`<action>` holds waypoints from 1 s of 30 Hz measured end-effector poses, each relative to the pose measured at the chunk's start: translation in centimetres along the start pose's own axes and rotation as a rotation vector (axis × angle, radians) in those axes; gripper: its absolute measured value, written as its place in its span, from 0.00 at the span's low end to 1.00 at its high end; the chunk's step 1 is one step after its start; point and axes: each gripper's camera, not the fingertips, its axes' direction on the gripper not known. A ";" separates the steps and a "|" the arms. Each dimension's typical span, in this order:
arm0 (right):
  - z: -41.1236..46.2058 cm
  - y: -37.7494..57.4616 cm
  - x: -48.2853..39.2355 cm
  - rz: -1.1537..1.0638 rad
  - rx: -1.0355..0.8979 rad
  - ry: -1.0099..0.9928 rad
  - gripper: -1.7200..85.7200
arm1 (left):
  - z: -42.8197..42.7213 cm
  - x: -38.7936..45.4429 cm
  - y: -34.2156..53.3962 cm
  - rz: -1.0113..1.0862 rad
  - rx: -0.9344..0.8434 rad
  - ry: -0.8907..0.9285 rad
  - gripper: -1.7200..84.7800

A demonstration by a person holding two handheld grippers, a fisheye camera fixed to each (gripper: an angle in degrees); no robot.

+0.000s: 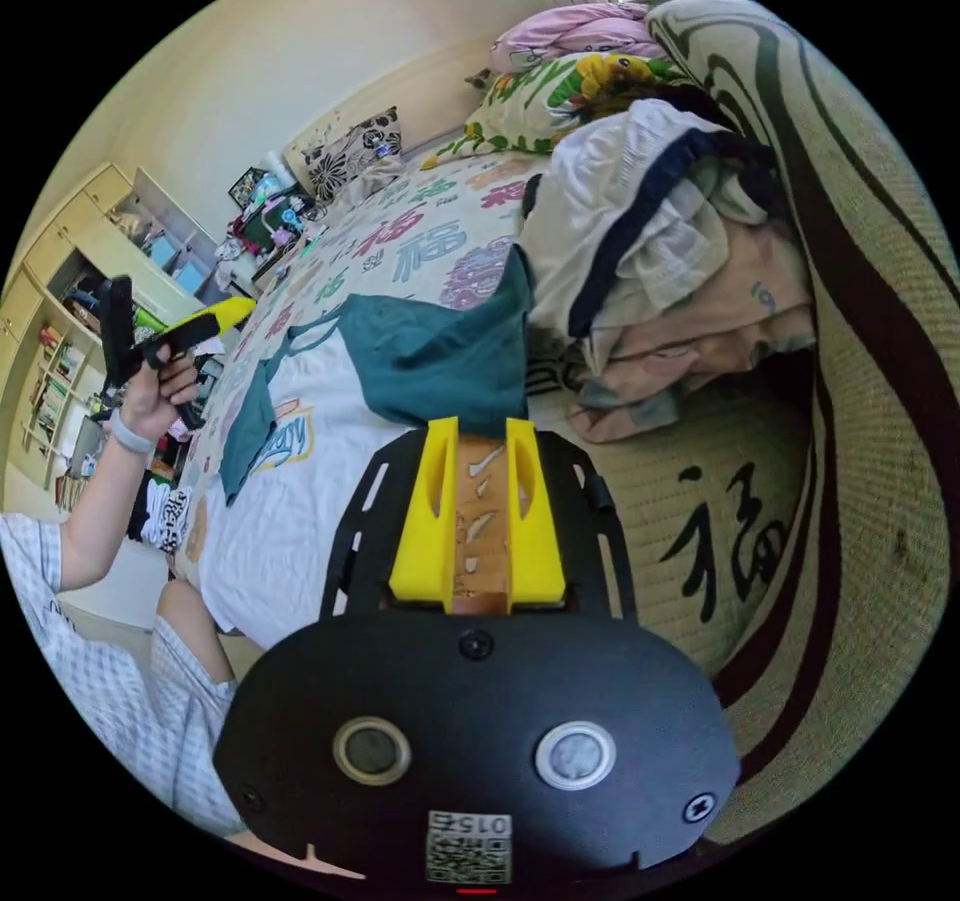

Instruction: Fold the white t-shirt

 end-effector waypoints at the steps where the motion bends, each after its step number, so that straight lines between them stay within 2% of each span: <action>1: -0.3 0.2 0.7 0.000 0.000 0.002 0.12 | 2.5 0.6 -2.9 0.035 -0.025 0.031 0.10; 5: -1.8 1.3 4.0 -0.016 -0.032 0.000 0.15 | 10.3 1.9 -10.0 0.068 -0.140 0.129 0.12; 8: -3.0 1.9 5.1 -0.069 -0.012 -0.088 0.15 | 15.5 3.6 -14.0 0.133 -0.228 0.072 0.12; 14: -5.1 2.7 5.3 -0.202 -0.022 -0.198 0.14 | 22.3 4.0 -17.7 0.170 -0.422 0.126 0.05; 17: -6.7 3.6 5.2 -0.271 -0.002 -0.253 0.12 | 21.2 3.6 -18.7 0.196 -0.369 0.161 0.03; 21: -8.8 4.3 6.0 -0.237 0.046 -0.270 0.03 | 17.9 2.3 -20.4 0.181 -0.261 0.211 0.03; 27: -14.2 4.2 5.3 -0.219 0.100 -0.223 0.02 | 12.9 -0.2 -21.4 0.135 -0.088 0.245 0.03; 30: -16.3 3.3 2.5 -0.298 0.056 -0.183 0.02 | 9.9 -1.4 -20.3 0.138 -0.022 0.216 0.03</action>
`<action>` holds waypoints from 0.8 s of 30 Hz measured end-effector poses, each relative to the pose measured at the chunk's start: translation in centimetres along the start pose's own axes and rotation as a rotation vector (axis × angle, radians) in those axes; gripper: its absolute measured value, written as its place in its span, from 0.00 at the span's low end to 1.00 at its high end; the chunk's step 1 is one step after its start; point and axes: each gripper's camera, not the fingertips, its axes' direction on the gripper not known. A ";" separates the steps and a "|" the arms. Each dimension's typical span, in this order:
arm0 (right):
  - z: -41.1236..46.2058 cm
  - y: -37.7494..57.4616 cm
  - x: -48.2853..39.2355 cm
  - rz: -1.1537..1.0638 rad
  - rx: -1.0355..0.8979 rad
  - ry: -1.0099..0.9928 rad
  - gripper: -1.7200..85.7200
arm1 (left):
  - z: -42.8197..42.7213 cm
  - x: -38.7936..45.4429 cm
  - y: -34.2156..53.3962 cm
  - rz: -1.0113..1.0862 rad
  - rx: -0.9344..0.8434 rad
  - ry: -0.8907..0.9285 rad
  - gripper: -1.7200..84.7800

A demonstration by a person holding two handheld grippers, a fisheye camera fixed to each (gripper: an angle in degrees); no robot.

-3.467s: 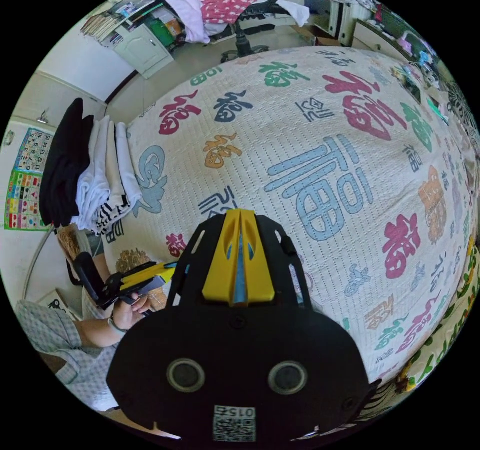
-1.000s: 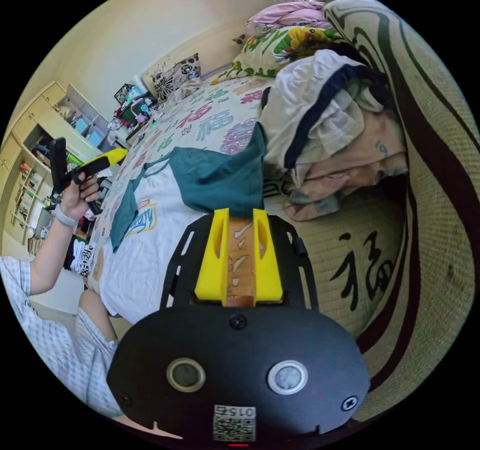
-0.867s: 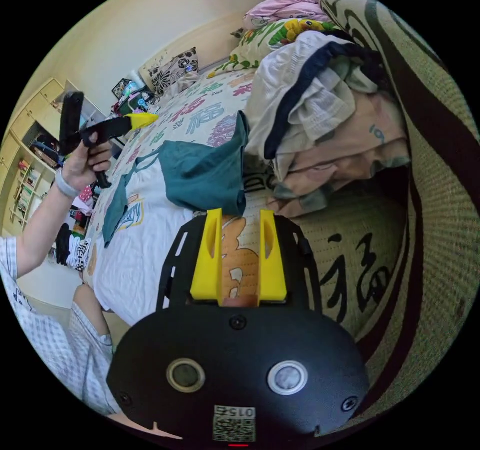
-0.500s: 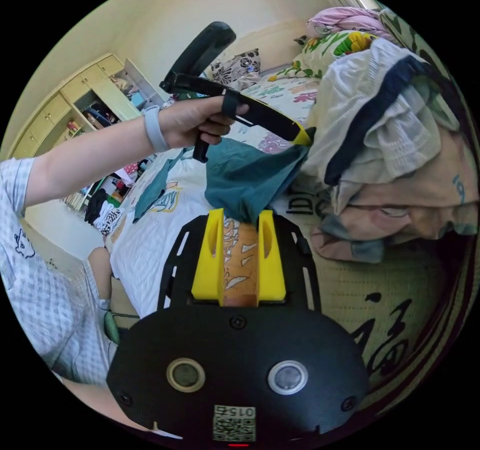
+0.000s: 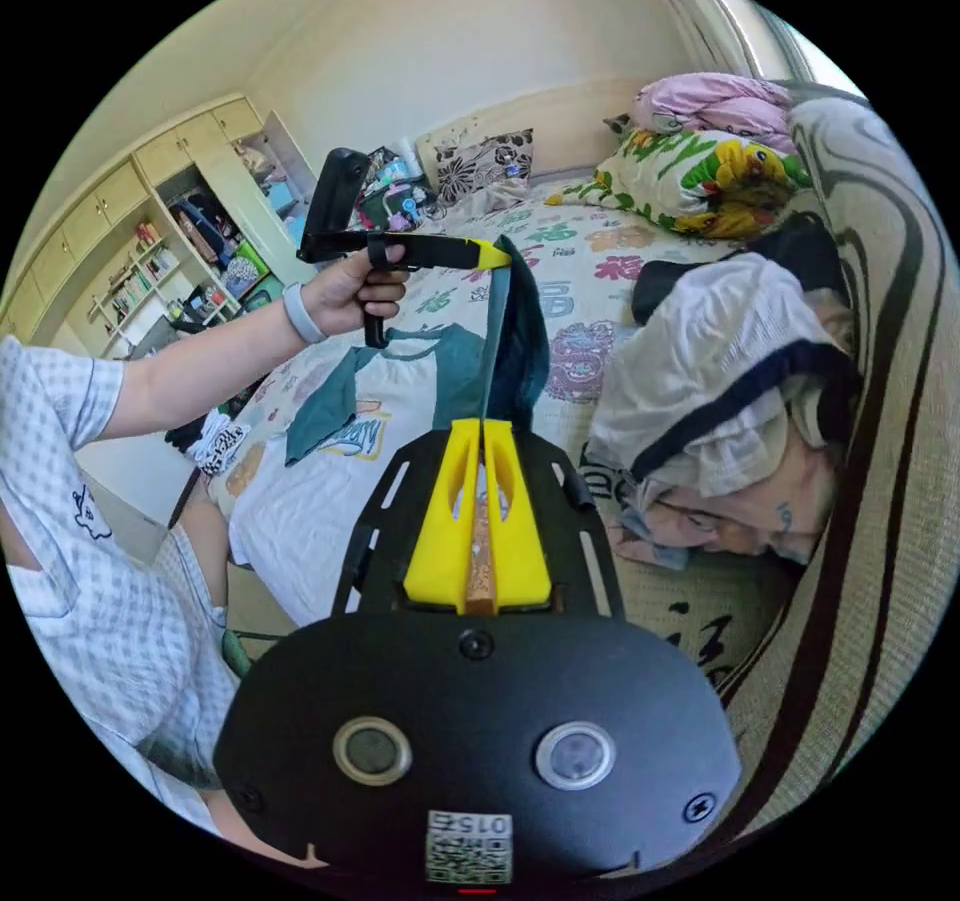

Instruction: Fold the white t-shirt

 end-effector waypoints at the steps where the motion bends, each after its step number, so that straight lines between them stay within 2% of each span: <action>1: -0.1 -0.4 -0.7 -0.017 -0.016 0.012 0.02 | -1.5 -0.1 1.0 -0.006 0.031 -0.011 0.03; 5: 1.2 -2.1 -7.0 -0.176 -0.133 0.016 0.02 | -6.3 -0.7 6.4 -0.070 0.130 -0.065 0.03; 7: 3.2 -2.1 -9.5 -0.242 -0.203 0.029 0.02 | -8.3 -1.7 11.4 -0.194 0.174 -0.067 0.04; 9: 6.5 -1.4 -11.7 -0.290 -0.319 -0.015 0.03 | -8.8 -2.7 15.2 -0.324 0.144 -0.079 0.05; 13: 9.5 0.0 -13.1 -0.286 -0.463 -0.099 0.05 | -10.6 -3.7 22.0 -0.601 0.174 -0.075 0.09; 16: 8.5 0.0 -13.6 -0.285 -0.419 -0.073 0.05 | -12.4 -2.6 22.3 -0.607 0.243 -0.131 0.09; 19: 7.4 -1.1 -13.1 -0.233 -0.340 -0.137 0.04 | -13.0 -1.2 20.0 -0.545 0.247 -0.174 0.09; 23: 7.4 -1.9 -13.1 -0.220 -0.348 -0.351 0.03 | -10.0 -0.5 16.7 -0.458 0.058 -0.204 0.09; 24: 7.8 -1.9 -13.0 -0.206 -0.351 -0.275 0.03 | -9.3 -0.5 16.2 -0.458 0.062 -0.221 0.09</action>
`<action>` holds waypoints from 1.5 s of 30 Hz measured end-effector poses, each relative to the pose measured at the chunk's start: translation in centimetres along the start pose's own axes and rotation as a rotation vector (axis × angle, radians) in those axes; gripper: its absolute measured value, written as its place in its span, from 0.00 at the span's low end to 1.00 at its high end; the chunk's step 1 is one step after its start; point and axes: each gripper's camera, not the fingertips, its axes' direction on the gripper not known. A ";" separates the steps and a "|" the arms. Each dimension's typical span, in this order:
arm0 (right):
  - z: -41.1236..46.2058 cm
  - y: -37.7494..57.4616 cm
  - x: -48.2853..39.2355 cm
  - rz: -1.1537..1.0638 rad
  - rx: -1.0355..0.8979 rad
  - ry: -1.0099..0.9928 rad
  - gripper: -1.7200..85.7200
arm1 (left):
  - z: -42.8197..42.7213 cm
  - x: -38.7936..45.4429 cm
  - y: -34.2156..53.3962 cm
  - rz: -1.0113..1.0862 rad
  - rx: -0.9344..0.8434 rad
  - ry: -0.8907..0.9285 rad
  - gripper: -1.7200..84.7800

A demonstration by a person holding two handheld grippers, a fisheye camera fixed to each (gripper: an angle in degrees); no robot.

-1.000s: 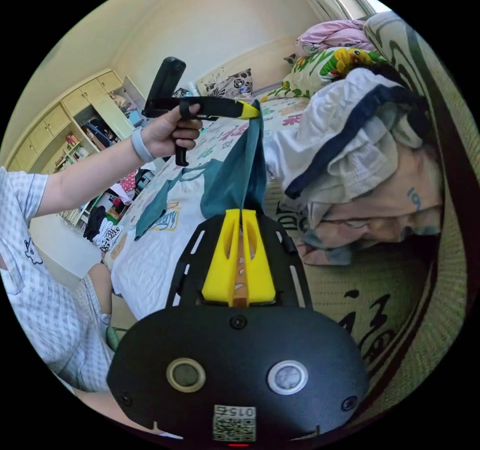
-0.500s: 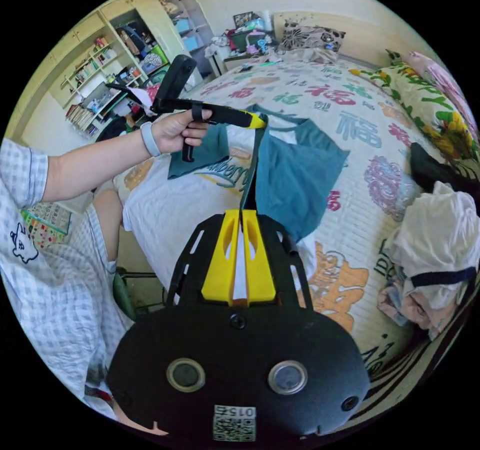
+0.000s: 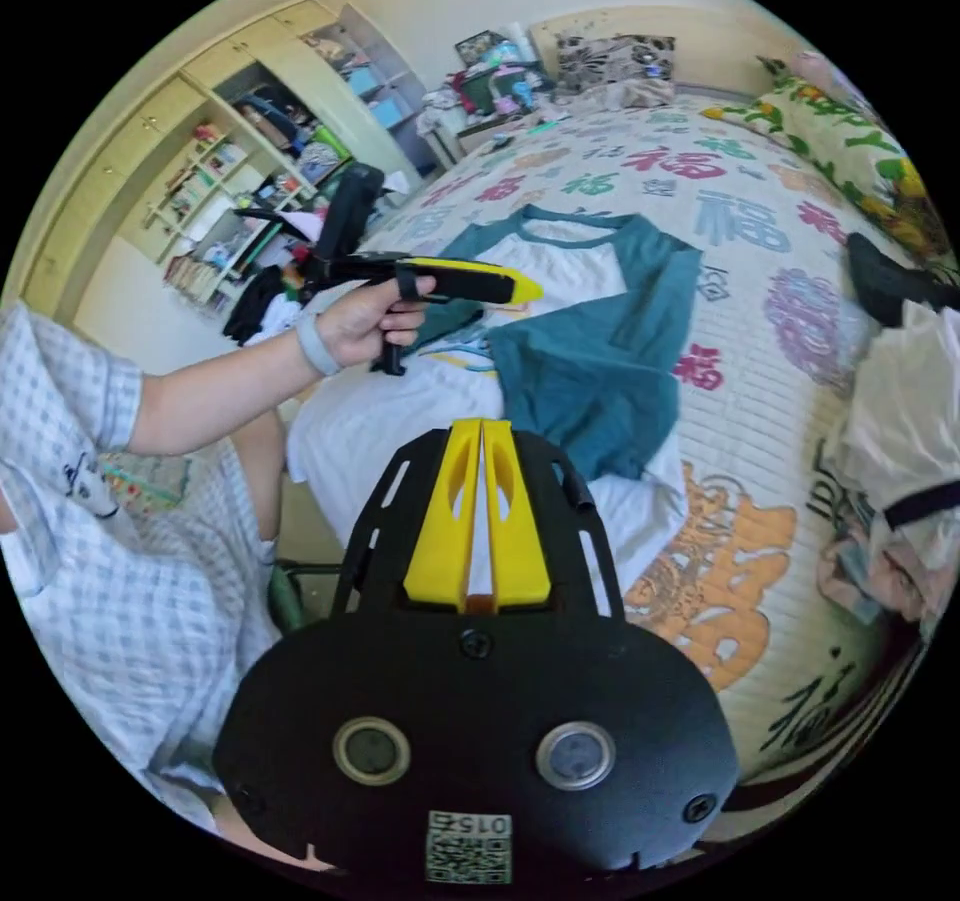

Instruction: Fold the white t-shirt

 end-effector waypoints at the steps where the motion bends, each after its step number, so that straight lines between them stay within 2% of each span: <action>1: 0.0 0.1 0.2 0.030 0.009 0.069 0.03 | 0.5 0.0 -0.6 -0.002 0.027 0.034 0.10; 3: -0.6 0.5 1.6 0.170 0.062 0.324 0.05 | 1.3 -0.2 -2.2 -0.031 0.019 0.057 0.11; 5: -1.0 0.6 3.1 0.245 0.085 0.390 0.09 | 2.3 -0.4 -4.1 -0.047 -0.002 0.047 0.12; 8: 0.0 -0.1 5.6 0.307 0.011 0.287 0.09 | 4.4 -0.8 -6.8 -0.097 -0.064 -0.004 0.12; 10: 0.9 -0.4 6.3 0.320 -0.030 0.272 0.07 | 5.8 -1.2 -8.0 -0.121 -0.128 -0.005 0.08; 12: 0.3 -0.5 6.4 0.334 -0.007 0.263 0.04 | 5.8 -1.3 -8.6 -0.112 -0.142 -0.006 0.04; 17: -1.0 0.0 6.5 0.383 0.091 0.219 0.02 | 3.6 -2.2 -8.7 -0.158 -0.045 0.062 0.02; 20: -1.5 -0.5 6.1 0.389 0.100 0.276 0.02 | 1.3 -1.6 -7.7 -0.118 -0.025 0.015 0.03; 25: -2.9 -2.4 3.4 0.241 0.246 0.194 0.03 | -5.4 0.6 -1.8 -0.034 0.000 -0.012 0.03; 28: -0.6 -5.4 2.1 0.118 0.172 0.100 0.04 | -6.0 1.2 1.3 -0.008 -0.104 -0.034 0.03; 30: 2.7 -7.0 2.8 0.147 0.027 0.023 0.03 | -5.7 0.9 2.8 -0.014 -0.194 -0.079 0.03; 32: 4.8 -7.3 3.3 0.173 -0.117 -0.050 0.03 | -6.8 0.8 3.7 0.000 -0.209 -0.094 0.04; 35: 3.4 -7.9 2.7 0.119 -0.060 -0.122 0.04 | -11.7 1.0 4.1 0.070 -0.136 -0.252 0.05; 37: 1.1 -9.4 3.3 0.094 0.046 -0.128 0.07 | -16.6 -1.0 4.1 0.062 0.002 -0.348 0.06; 39: -1.5 -13.0 4.6 0.031 0.174 -0.071 0.11 | -19.3 -3.6 3.7 0.045 0.054 -0.377 0.08; 42: -2.0 -18.5 7.8 0.044 0.200 0.052 0.14 | -21.2 -8.1 2.5 0.005 0.031 -0.362 0.11; 45: -0.4 -23.5 10.8 0.093 0.135 0.049 0.16 | -21.2 -11.1 1.7 -0.019 0.013 -0.323 0.12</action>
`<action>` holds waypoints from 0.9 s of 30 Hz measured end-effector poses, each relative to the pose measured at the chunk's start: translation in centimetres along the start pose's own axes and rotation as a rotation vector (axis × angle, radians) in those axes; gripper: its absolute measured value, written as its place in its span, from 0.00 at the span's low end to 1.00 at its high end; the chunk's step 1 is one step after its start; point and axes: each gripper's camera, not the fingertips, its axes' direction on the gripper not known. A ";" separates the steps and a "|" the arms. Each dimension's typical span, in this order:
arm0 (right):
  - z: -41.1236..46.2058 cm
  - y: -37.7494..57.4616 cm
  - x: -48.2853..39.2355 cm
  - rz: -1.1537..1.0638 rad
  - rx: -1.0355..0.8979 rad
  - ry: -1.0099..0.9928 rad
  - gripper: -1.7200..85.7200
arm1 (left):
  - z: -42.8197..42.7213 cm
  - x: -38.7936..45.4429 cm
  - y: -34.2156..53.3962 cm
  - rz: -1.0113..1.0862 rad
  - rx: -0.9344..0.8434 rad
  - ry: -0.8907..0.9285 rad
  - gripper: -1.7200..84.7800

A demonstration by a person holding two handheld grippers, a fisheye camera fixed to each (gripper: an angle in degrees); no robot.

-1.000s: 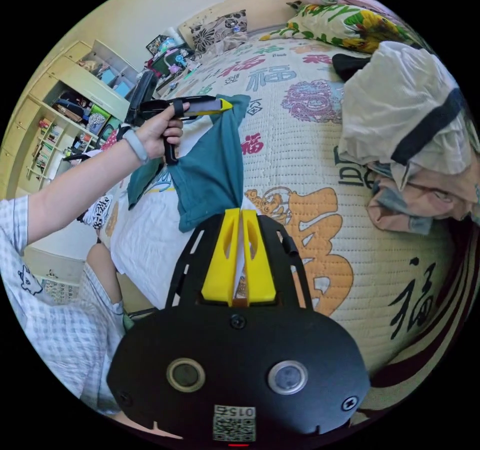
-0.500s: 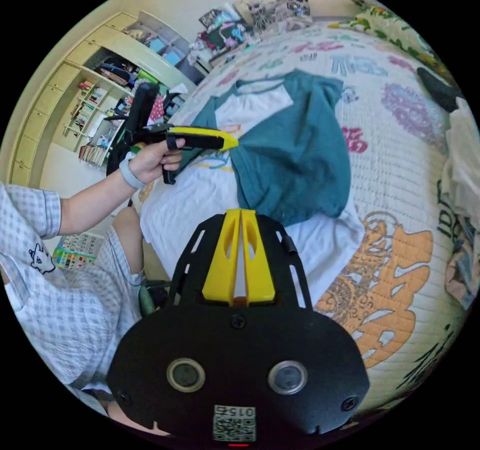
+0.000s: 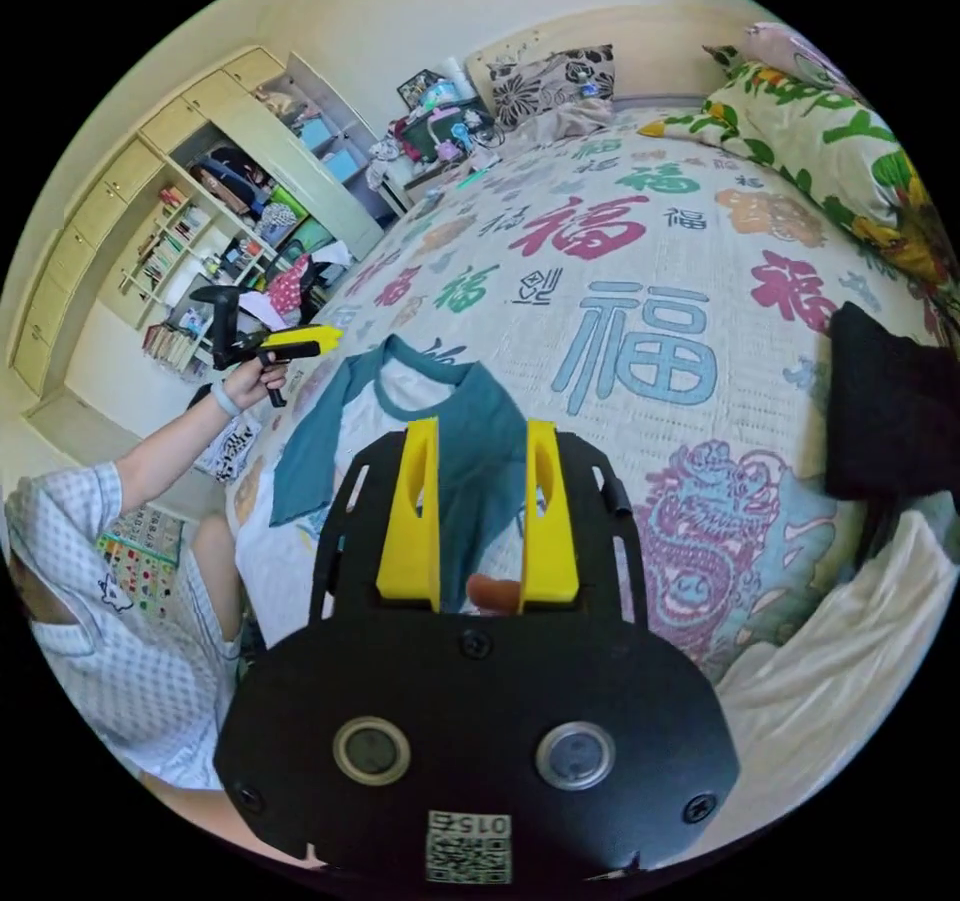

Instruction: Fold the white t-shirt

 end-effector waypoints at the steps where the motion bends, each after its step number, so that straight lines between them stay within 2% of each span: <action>1: 0.6 -0.8 0.2 0.003 -0.022 0.024 0.17 | 0.7 -1.0 -0.1 -0.016 -0.019 0.016 0.12; 3: 3.0 -3.5 0.5 0.005 -0.105 0.120 0.18 | 1.9 -2.2 0.0 -0.043 -0.059 0.042 0.13; 6: 6.4 -5.1 0.5 0.010 -0.277 0.119 0.17 | 3.6 -3.4 0.8 -0.034 -0.177 0.035 0.12; 7: 6.8 -5.2 0.2 0.007 -0.285 0.137 0.17 | 3.1 -3.5 1.4 -0.001 -0.151 0.040 0.10; 9: 7.5 -5.3 -1.5 -0.082 -0.317 0.238 0.03 | 2.6 -3.6 2.2 0.043 -0.176 0.076 0.06; 12: 8.8 -5.2 -2.8 -0.159 -0.405 0.172 0.02 | 1.4 -4.1 3.2 0.113 -0.228 0.139 0.03; 20: 5.5 -9.1 -1.9 -0.042 -0.309 0.221 0.01 | -4.1 -7.3 2.2 0.064 -0.135 0.086 0.01; 24: 5.7 -11.5 -3.4 -0.105 -0.350 0.376 0.01 | -5.9 -7.8 0.8 0.117 -0.118 0.023 0.01; 27: 4.5 -12.9 -3.6 -0.057 -0.238 0.443 0.01 | -7.9 -8.9 0.4 0.094 -0.042 -0.074 0.01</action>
